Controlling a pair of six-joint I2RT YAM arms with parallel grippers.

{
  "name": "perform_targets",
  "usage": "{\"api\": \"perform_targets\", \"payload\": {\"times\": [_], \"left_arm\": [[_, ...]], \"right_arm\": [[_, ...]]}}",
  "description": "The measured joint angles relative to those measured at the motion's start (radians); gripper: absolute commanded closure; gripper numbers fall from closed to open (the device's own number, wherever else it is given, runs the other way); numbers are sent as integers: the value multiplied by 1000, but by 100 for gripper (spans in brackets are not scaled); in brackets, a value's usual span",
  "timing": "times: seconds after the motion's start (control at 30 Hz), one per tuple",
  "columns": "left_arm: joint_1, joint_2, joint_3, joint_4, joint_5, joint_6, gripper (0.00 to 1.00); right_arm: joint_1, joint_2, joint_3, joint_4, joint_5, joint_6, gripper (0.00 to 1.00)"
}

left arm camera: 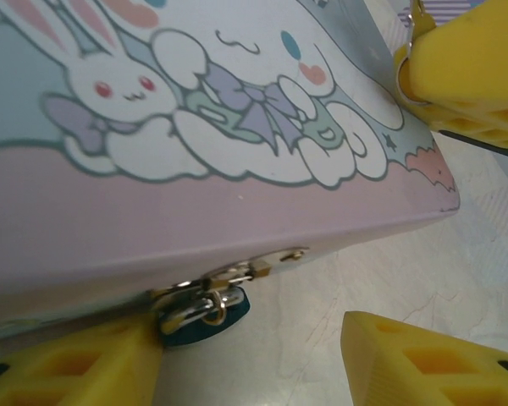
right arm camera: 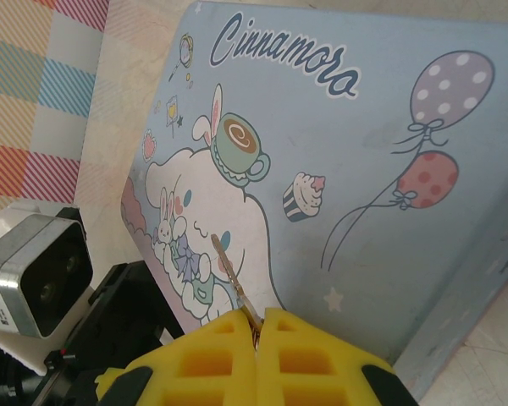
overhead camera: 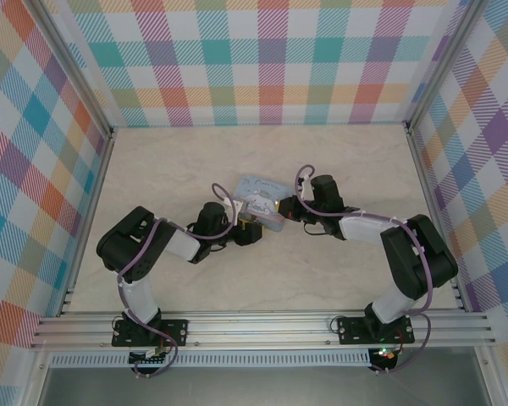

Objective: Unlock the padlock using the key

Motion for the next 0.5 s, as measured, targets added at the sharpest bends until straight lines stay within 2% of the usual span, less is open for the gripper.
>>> {"api": "perform_targets", "payload": {"times": [0.5], "left_arm": [[-13,18,19,-5,-80,-68,59]], "right_arm": [[3,0,0,0,0,0,98]]}}
